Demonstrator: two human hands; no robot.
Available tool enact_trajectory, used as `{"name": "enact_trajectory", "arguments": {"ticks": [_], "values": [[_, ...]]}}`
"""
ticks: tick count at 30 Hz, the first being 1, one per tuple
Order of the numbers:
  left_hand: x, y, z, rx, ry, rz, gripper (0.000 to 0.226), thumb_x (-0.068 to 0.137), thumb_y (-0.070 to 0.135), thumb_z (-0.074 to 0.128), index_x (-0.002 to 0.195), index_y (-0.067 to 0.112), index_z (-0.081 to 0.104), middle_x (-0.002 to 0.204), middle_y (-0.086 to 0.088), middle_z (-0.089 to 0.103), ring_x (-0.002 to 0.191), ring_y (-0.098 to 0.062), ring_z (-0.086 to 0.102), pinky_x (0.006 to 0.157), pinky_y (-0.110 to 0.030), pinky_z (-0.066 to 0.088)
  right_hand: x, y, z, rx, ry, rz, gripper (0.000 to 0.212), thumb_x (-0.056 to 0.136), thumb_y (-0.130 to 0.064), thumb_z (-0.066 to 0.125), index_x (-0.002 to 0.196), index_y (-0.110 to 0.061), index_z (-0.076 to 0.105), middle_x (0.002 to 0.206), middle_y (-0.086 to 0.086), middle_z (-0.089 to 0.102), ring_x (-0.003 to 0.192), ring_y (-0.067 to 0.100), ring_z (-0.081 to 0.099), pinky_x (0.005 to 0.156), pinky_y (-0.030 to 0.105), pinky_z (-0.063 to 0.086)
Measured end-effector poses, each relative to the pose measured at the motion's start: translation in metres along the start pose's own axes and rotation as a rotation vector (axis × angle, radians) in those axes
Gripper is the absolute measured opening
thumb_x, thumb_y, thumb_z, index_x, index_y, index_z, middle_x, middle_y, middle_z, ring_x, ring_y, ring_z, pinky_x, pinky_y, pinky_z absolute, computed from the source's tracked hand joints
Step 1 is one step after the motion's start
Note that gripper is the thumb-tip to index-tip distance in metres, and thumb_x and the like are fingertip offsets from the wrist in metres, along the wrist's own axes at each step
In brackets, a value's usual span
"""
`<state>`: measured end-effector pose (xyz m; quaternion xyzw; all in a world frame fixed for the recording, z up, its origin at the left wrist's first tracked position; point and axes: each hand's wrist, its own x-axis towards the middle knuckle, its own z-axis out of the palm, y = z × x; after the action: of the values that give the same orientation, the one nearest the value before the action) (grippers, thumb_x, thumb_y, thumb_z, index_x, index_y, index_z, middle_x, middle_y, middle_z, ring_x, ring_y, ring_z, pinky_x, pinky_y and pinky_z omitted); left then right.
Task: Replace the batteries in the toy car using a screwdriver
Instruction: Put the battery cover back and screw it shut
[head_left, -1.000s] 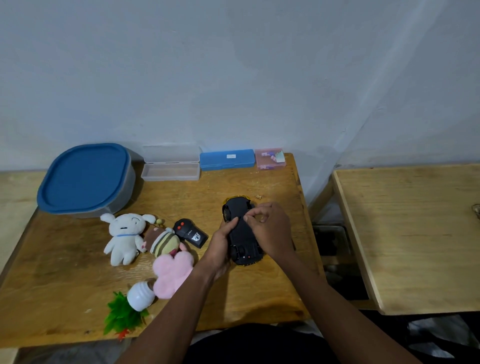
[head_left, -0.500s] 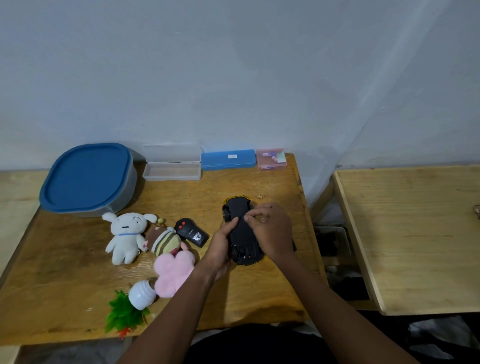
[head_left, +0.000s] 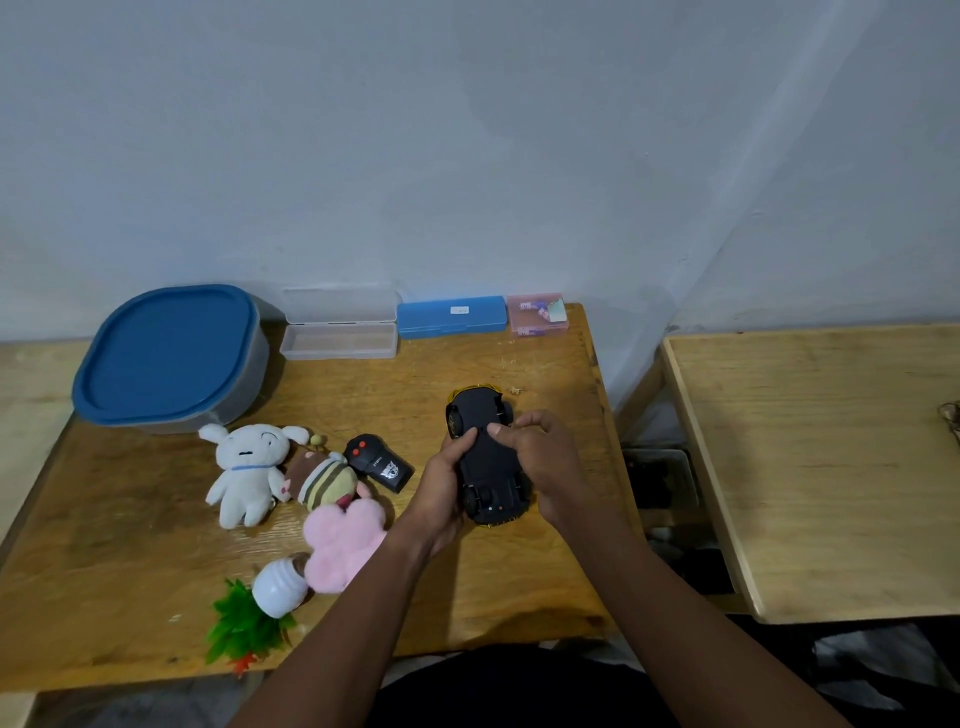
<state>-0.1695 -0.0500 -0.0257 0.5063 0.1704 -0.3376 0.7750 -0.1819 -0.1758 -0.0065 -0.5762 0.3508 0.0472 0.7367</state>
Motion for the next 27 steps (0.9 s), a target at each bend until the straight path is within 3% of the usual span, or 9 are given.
{"name": "enact_trajectory", "arguments": {"ticks": [6,9,12,15,18,20,23,25,27], "values": [[0.002,-0.006,-0.003,0.008,-0.004,-0.024,0.047,0.1,0.038,0.052,0.139,0.011,0.056,0.133,-0.024,0.063,0.107,-0.038,0.066,0.087,-0.049,0.057,0.002,0.0,-0.011,-0.043,-0.075,0.076,0.024,0.084,-0.02,0.078,0.094,-0.016,0.056,0.096,0.002,0.065,0.081,0.018,0.065,0.055,0.028,0.048],[0.002,-0.007,-0.003,0.004,-0.014,-0.028,0.046,0.101,0.037,0.05,0.138,0.011,0.057,0.128,-0.022,0.067,0.104,-0.037,0.067,0.085,-0.048,0.057,0.004,0.0,-0.011,-0.039,-0.066,0.07,0.025,0.083,-0.019,0.078,0.093,-0.015,0.056,0.099,0.005,0.067,0.081,0.02,0.065,0.056,0.028,0.048],[0.005,-0.007,-0.003,-0.001,-0.02,-0.034,0.045,0.101,0.038,0.051,0.136,0.011,0.059,0.121,-0.02,0.069,0.101,-0.036,0.068,0.085,-0.048,0.057,0.003,-0.001,-0.012,-0.061,-0.076,0.035,0.025,0.084,-0.018,0.078,0.096,-0.012,0.057,0.097,0.006,0.068,0.077,0.016,0.065,0.054,0.024,0.048],[0.007,-0.008,-0.003,-0.018,-0.016,-0.039,0.045,0.1,0.038,0.052,0.134,0.01,0.061,0.118,-0.02,0.069,0.102,-0.037,0.066,0.094,-0.053,0.053,0.005,0.002,-0.015,-0.086,-0.078,-0.026,0.032,0.082,-0.019,0.08,0.102,-0.008,0.058,0.099,0.005,0.069,0.08,0.011,0.067,0.053,0.018,0.05],[0.008,-0.006,-0.002,-0.049,-0.008,-0.033,0.043,0.101,0.036,0.051,0.132,0.008,0.062,0.112,-0.017,0.072,0.096,-0.036,0.069,0.093,-0.053,0.054,0.013,0.011,-0.022,-0.114,-0.045,-0.096,0.04,0.074,-0.033,0.086,0.102,-0.016,0.061,0.111,0.007,0.067,0.097,0.017,0.067,0.069,0.026,0.053],[0.009,-0.006,-0.004,-0.06,-0.001,-0.033,0.043,0.101,0.035,0.051,0.133,0.008,0.061,0.107,-0.014,0.074,0.089,-0.034,0.071,0.086,-0.05,0.057,0.02,0.02,-0.028,-0.159,0.049,-0.147,0.036,0.075,-0.038,0.083,0.099,-0.02,0.063,0.107,0.005,0.064,0.096,0.017,0.064,0.072,0.028,0.05],[0.011,-0.007,-0.005,-0.025,0.02,-0.035,0.045,0.101,0.035,0.052,0.135,0.007,0.059,0.1,-0.011,0.074,0.083,-0.03,0.072,0.077,-0.044,0.06,0.032,0.038,-0.042,-0.399,0.252,-0.239,0.021,0.083,-0.038,0.074,0.093,-0.024,0.062,0.098,-0.001,0.065,0.089,0.017,0.063,0.071,0.034,0.054],[0.012,-0.008,-0.005,0.001,0.03,-0.041,0.046,0.101,0.037,0.053,0.136,0.008,0.058,0.097,-0.009,0.074,0.081,-0.028,0.072,0.072,-0.04,0.061,0.038,0.051,-0.052,-0.731,0.319,-0.259,0.021,0.084,-0.037,0.07,0.102,-0.03,0.06,0.108,-0.003,0.062,0.095,0.018,0.061,0.078,0.039,0.055],[0.013,-0.009,-0.005,0.02,0.037,-0.042,0.047,0.101,0.039,0.054,0.137,0.009,0.057,0.097,-0.009,0.074,0.079,-0.027,0.073,0.068,-0.039,0.061,0.04,0.06,-0.058,-0.94,0.301,-0.256,0.028,0.086,-0.028,0.067,0.112,-0.03,0.057,0.117,-0.001,0.054,0.101,0.021,0.056,0.078,0.035,0.049]]}}
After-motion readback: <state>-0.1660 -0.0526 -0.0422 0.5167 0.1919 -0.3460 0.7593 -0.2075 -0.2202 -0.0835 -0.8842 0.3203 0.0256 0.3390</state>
